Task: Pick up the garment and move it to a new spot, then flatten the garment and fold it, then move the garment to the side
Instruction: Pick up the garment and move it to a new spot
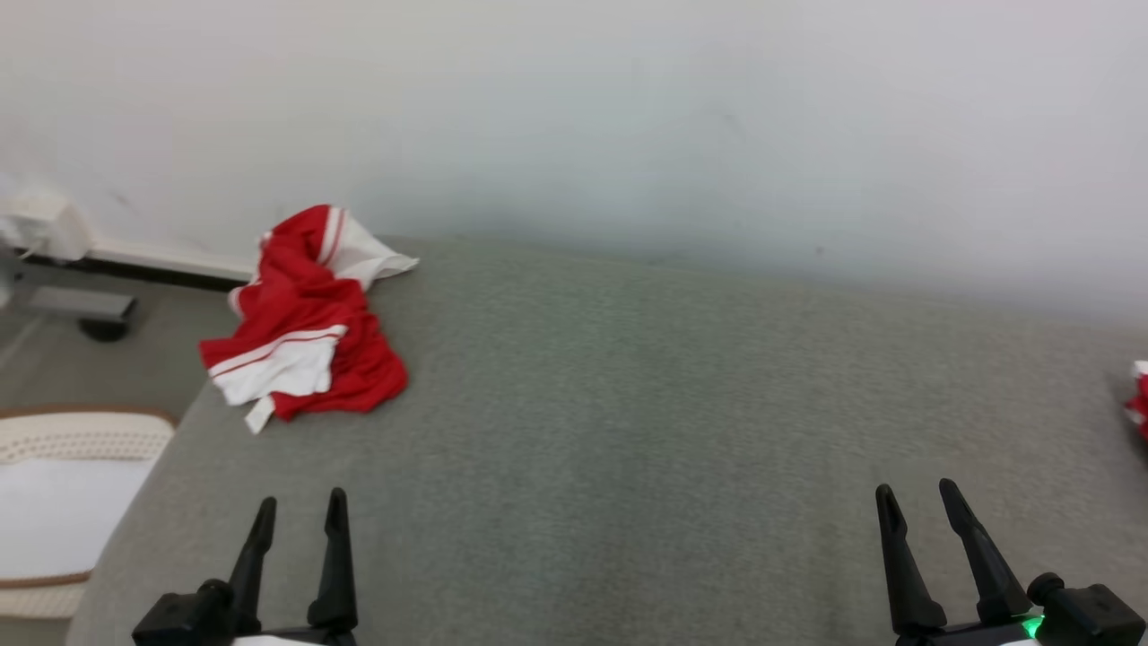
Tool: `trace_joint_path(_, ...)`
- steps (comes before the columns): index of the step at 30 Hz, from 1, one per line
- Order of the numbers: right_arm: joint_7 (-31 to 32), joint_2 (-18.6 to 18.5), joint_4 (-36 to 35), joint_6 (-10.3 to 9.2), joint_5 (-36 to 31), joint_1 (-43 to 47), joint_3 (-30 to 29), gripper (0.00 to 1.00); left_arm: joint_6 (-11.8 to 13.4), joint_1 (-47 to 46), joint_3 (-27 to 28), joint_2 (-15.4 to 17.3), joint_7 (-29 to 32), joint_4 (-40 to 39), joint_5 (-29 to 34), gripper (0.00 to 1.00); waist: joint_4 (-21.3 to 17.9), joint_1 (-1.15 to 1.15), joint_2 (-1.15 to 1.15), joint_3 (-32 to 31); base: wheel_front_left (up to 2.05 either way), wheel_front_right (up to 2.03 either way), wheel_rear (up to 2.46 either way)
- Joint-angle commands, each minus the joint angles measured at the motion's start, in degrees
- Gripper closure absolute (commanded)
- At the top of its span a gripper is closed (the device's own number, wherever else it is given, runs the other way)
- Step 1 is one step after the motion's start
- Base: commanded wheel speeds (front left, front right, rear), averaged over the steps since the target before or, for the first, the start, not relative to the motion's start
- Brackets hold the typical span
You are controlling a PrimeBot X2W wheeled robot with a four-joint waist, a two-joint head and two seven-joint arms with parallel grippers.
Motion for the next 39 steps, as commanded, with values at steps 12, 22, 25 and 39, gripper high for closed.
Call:
trace_joint_path(12, 0.04, 0.22, 0.44, -0.11, -0.19, -0.81, 0.43, 0.0, -0.28, -0.35, 1.0, 0.19, -0.11, 0.1, 0.45, 0.0, 7.74, 0.0, 0.0, 0.42, 0.0, 0.0, 0.0)
trace_joint_path(22, 0.04, 0.24, 0.48, -0.11, -0.36, -1.03, 0.87, 0.0, -0.48, -1.07, 1.43, 0.2, -0.11, 0.35, 0.68, 0.0, 7.79, 0.0, 0.0, 0.57, 0.0, 0.0, 0.0)
trace_joint_path(25, 0.04, 0.29, 0.37, -0.11, -0.41, -0.99, 0.91, 0.0, -0.59, -1.47, 1.61, 0.2, -0.11, 0.67, 0.94, 0.0, 7.64, 0.0, 0.0, 0.55, 0.0, 0.0, 0.0)
trace_joint_path(39, 0.04, -1.2, -1.48, -0.11, -1.25, -4.29, 1.35, 0.0, -0.82, -17.59, 2.01, 4.61, 6.56, 4.2, 2.31, 0.0, 2.93, 0.0, 0.0, 6.64, 0.0, 0.0, 0.0)
